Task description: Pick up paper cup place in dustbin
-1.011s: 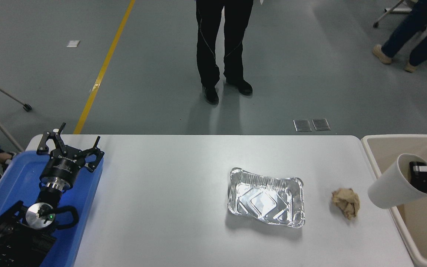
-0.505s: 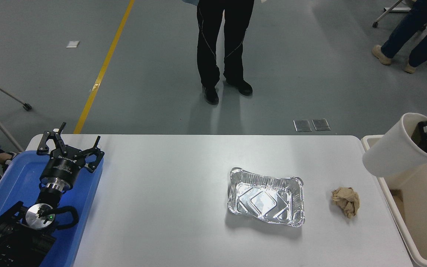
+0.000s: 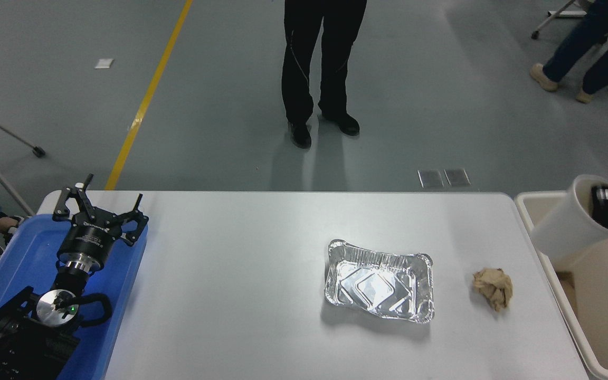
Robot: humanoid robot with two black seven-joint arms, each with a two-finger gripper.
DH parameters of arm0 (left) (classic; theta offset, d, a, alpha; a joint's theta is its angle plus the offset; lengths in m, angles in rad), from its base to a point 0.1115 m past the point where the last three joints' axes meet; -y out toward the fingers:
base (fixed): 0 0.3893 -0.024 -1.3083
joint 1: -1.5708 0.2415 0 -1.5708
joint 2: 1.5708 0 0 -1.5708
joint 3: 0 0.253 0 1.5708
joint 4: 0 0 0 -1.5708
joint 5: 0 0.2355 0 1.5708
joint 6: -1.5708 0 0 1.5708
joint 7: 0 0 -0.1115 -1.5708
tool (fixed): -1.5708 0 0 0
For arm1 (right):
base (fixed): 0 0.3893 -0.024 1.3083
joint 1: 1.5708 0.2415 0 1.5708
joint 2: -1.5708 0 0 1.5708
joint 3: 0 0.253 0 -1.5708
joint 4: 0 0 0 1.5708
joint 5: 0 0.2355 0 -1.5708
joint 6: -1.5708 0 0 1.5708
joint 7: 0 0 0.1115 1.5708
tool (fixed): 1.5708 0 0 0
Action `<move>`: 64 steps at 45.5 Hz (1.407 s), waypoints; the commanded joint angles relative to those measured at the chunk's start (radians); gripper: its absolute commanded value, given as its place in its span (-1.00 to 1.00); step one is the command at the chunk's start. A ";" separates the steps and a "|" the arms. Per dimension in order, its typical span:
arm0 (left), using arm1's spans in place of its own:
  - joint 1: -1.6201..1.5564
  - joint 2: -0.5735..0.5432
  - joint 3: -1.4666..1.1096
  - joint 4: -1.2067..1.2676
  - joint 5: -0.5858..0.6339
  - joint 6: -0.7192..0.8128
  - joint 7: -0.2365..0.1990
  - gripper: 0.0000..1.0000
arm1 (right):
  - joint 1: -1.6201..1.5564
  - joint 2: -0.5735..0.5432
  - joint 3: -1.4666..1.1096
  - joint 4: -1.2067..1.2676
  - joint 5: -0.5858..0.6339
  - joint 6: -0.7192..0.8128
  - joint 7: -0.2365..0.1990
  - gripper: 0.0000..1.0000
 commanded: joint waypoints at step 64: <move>0.000 -0.001 0.000 0.000 0.000 0.000 0.001 0.99 | -1.473 0.447 0.536 -1.223 0.620 -0.704 -0.070 1.00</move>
